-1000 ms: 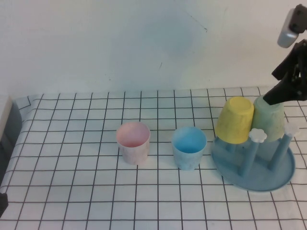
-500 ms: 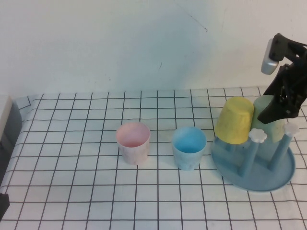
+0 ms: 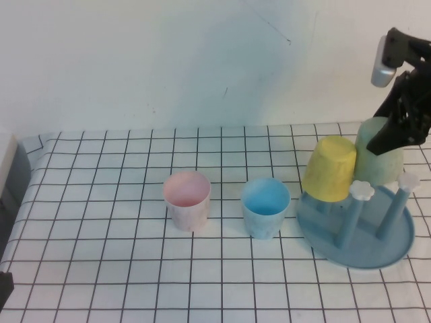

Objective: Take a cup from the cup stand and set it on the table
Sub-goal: Pick up the cup from the rack, then hand over the cup

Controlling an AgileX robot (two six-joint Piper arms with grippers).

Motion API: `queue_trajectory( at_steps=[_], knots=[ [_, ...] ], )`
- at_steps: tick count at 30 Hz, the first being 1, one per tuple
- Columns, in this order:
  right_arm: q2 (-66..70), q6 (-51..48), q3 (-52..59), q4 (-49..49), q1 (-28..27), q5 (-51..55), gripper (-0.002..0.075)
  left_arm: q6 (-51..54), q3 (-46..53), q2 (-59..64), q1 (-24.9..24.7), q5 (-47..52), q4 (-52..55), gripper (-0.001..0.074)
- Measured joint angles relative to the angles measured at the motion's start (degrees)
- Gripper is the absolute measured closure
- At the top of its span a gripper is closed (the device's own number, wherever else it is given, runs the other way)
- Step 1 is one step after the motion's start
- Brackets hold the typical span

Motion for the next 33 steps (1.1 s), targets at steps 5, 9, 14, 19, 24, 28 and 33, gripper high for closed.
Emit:
queue_trajectory(
  at_steps=[5,9,14,19,24,28,33],
  knots=[
    [-2.4,0.8,-2.8,-0.5,0.0,0.9,0.0172,0.0,0.0,0.0,0.0,-0.1,-1.0,0.0738],
    [-7.0,2.5,-3.3,-0.6,0.0,1.1,0.0171,0.0,0.0,0.0,0.0,-0.1,-2.1,0.0738],
    [-12.8,3.0,-3.4,1.1,0.0,1.7,0.0172,0.0,0.0,0.0,0.0,-0.1,-5.3,0.0738],
    [-17.3,4.3,-3.6,10.0,0.0,3.2,0.0171,-3.2,0.1,0.0,0.0,0.4,-20.4,0.0738],
    [-18.4,7.0,-2.7,25.0,0.5,3.2,0.0171,3.8,0.1,0.0,0.0,2.7,-56.5,0.0738],
    [-18.5,7.6,1.1,33.1,3.0,3.2,0.0171,11.6,0.1,0.0,0.0,2.7,-71.0,0.0738],
    [-18.5,6.6,8.9,40.3,8.4,3.0,0.0171,17.0,0.1,0.0,0.0,3.9,-74.5,0.0651]
  ],
)
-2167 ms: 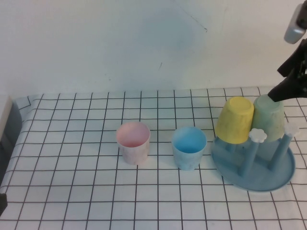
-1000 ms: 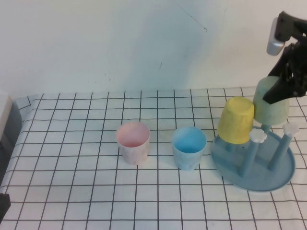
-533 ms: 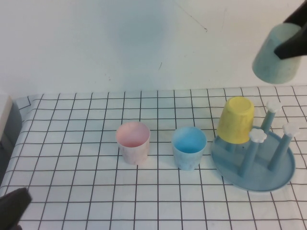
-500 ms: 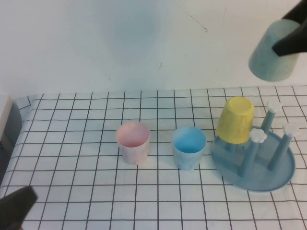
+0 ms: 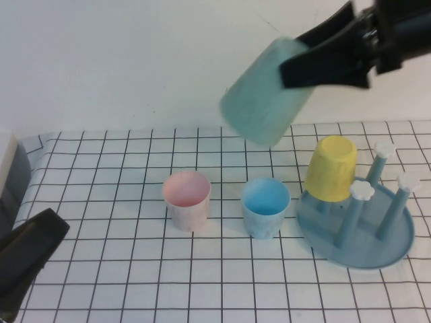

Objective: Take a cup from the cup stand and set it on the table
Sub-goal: Hand over the cup

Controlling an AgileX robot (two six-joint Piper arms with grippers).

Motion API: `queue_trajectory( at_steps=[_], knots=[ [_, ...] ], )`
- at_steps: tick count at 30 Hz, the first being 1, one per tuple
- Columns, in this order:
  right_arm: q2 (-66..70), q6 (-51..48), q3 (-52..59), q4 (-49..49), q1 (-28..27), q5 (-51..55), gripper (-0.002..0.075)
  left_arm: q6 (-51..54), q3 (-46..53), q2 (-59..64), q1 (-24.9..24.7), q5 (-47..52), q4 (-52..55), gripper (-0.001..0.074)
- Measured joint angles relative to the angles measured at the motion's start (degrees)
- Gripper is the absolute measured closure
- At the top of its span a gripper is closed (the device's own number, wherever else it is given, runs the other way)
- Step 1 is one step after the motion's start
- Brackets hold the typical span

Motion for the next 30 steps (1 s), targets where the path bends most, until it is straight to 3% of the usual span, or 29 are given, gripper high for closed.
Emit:
queue_trajectory(
  at_steps=[6,10,19,22,26,28,30],
  knots=[
    [0.2,-7.1,7.0,7.4,9.6,-0.6,0.0172,-1.7,0.0,0.0,0.0,1.5,-0.4,0.0255],
    [0.5,-10.1,8.1,13.4,15.1,-0.7,0.0172,-2.2,0.0,0.0,0.0,1.5,-0.4,0.0178],
    [3.1,-13.7,8.2,20.5,23.7,-1.5,0.0172,-2.2,0.0,0.0,0.0,1.6,-0.5,0.0209],
    [4.4,-14.1,8.2,20.7,25.0,-1.6,0.0172,-2.4,0.0,0.0,0.0,1.7,-0.7,0.0250],
    [6.0,-14.7,8.3,21.4,25.5,-1.7,0.0172,-2.4,0.0,0.0,0.0,2.0,-0.7,0.0433],
    [6.4,-15.0,8.3,21.4,25.5,-2.1,0.0172,-1.8,0.0,0.0,0.0,2.2,-1.3,0.0579],
    [6.7,-14.9,8.4,21.7,25.4,-1.6,0.0173,-0.7,0.0,0.0,0.0,2.3,-1.9,0.0606]
  ],
)
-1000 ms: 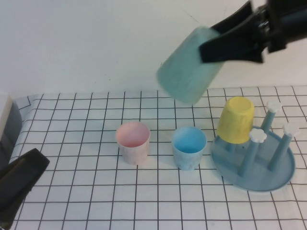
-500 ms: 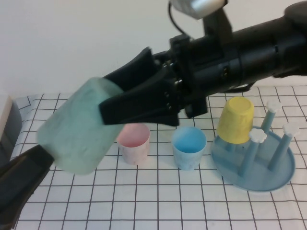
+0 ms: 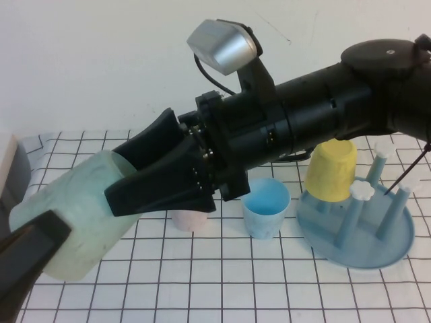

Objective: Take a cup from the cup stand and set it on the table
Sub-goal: Hand over the cup, then place the cup on the table

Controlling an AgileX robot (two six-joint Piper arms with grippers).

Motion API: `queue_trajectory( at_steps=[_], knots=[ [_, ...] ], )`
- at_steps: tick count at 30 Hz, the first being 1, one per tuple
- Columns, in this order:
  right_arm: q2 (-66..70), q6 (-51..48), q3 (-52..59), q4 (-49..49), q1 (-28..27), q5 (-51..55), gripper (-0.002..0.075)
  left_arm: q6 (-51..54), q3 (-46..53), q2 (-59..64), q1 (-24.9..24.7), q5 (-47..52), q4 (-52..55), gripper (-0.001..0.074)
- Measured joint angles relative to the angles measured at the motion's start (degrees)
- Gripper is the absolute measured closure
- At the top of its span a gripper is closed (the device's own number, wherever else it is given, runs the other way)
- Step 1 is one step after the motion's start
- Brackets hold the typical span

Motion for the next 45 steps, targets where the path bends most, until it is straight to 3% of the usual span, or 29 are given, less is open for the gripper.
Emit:
queue_trajectory(
  at_steps=[2,7,12,16,20,22,25,32,36,39,45],
  knots=[
    [0.0,0.4,0.0,0.7,0.0,0.3,0.0162,0.4,0.0,0.0,0.0,0.1,-0.3,0.0613],
    [0.1,1.4,-0.8,4.4,-1.4,-0.5,0.0071,3.2,0.0,0.0,-0.1,0.8,0.7,0.0713],
    [0.1,3.0,-6.2,5.2,-7.6,-0.4,0.0102,5.6,-1.8,0.1,-0.1,1.9,2.4,0.0724],
    [0.1,7.4,-11.6,2.3,-13.6,-0.4,0.0285,2.5,-7.2,0.9,-0.1,4.5,14.0,0.0724],
    [0.1,14.0,-15.9,-6.0,-17.7,0.0,0.0582,-3.2,-13.7,4.9,-0.1,10.8,25.0,0.0724],
    [-0.2,16.7,-16.6,-12.1,-18.6,0.3,0.0664,-4.1,-16.2,7.9,-0.1,13.8,27.6,0.0725],
    [-1.4,21.5,-16.8,-23.7,-19.0,0.8,0.0704,-4.7,-22.0,14.3,-0.1,20.2,31.8,0.0726],
    [-5.7,35.2,-16.8,-55.7,-19.0,1.7,0.0720,-4.7,-35.4,28.8,-0.8,29.3,40.9,0.0726],
    [-8.6,41.3,-16.6,-69.8,-19.0,1.7,0.0721,-4.7,-39.6,34.3,-5.3,26.7,44.0,0.0726],
    [-11.8,45.5,-14.7,-78.2,-19.0,1.8,0.0722,-6.0,-41.5,39.2,-12.3,22.8,47.7,0.0726],
    [-18.4,47.7,-7.4,-83.1,-19.0,1.8,0.0722,-15.7,-44.3,50.9,-26.7,16.4,66.6,0.0726]
  ],
)
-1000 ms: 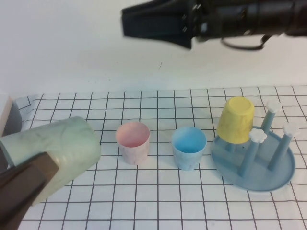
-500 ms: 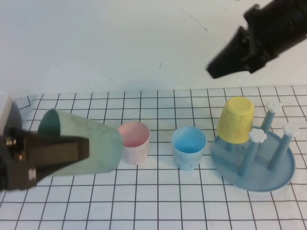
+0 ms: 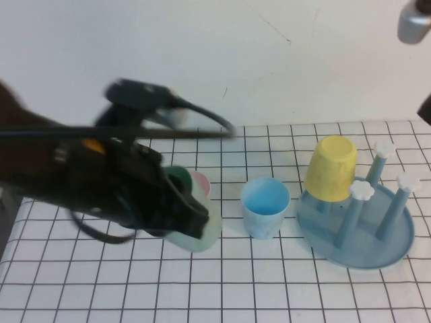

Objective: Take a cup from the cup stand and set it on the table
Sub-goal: Place the cup on the table

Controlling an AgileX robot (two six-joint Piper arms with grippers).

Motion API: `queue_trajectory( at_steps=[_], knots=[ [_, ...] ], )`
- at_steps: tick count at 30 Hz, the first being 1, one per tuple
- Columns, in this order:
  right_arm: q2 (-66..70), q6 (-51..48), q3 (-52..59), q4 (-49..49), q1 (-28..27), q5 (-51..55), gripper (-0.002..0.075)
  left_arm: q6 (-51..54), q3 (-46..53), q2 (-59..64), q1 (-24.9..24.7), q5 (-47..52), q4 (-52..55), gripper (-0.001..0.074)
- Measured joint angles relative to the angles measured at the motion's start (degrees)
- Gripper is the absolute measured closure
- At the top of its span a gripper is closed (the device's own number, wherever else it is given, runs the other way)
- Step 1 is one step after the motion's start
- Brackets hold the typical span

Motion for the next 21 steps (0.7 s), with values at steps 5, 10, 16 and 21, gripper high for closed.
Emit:
queue_trajectory(
  at_steps=[5,10,16,21],
  knots=[
    [-5.6,0.2,8.3,-0.4,0.0,0.0,0.0722,-9.6,-3.6,11.1,-5.8,-0.9,15.5,0.0726],
    [-10.5,0.3,12.2,-0.8,0.0,0.0,0.0722,-11.1,-7.2,21.2,-6.7,-1.6,19.1,0.0726],
    [-13.8,0.8,12.5,-0.8,0.0,0.0,0.0722,-11.3,-9.1,28.8,-6.9,-3.3,20.1,0.0726],
    [-14.4,0.2,12.5,-0.9,0.0,0.0,0.0722,-10.8,-9.6,31.1,-8.1,-3.7,21.2,0.0661]
  ],
)
